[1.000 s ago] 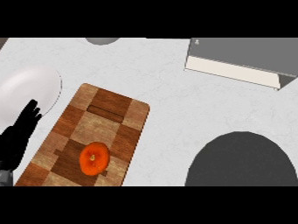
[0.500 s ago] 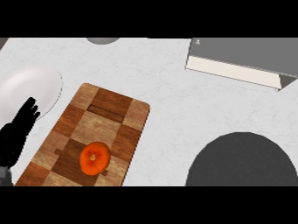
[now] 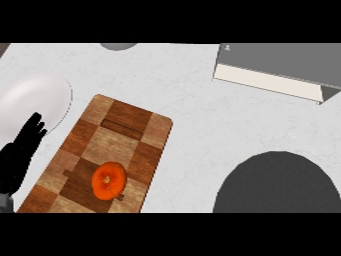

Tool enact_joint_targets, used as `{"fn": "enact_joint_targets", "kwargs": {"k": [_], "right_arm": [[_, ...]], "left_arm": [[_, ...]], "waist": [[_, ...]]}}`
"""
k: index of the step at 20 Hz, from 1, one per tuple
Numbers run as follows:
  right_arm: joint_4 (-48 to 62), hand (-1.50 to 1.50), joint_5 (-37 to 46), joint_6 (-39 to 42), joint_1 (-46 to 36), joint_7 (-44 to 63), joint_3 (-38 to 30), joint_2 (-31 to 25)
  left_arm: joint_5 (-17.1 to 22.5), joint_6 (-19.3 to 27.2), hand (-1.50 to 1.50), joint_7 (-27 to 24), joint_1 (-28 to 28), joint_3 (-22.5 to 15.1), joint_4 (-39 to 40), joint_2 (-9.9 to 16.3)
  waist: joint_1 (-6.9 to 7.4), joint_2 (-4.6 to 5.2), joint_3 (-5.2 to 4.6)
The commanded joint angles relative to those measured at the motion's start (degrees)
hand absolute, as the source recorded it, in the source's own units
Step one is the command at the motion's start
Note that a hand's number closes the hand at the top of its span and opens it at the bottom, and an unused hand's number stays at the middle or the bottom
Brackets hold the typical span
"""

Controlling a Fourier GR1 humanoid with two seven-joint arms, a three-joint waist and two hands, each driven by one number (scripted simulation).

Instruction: Pick the tomato from the placemat and place it in the tiered shelf

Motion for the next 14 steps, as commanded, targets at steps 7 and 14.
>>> {"fn": "enact_joint_targets", "kwargs": {"k": [7, 14], "right_arm": [[17.25, -1.5, 5.31, -8.51, -3.55, -8.06, 1.1, 0.88], [18.78, -1.5, -1.25, -9.03, -6.11, -11.44, -5.53, -0.04]], "left_arm": [[-0.38, -1.68, 0.0, -0.71, -1.69, 1.3, 2.72, 0.15], [-1.23, -1.3, 0.0, -0.22, -0.3, 1.29, 0.46, -0.48]], "waist": [[0.16, 0.06, 0.01], [-0.16, -0.19, 0.03]]}}
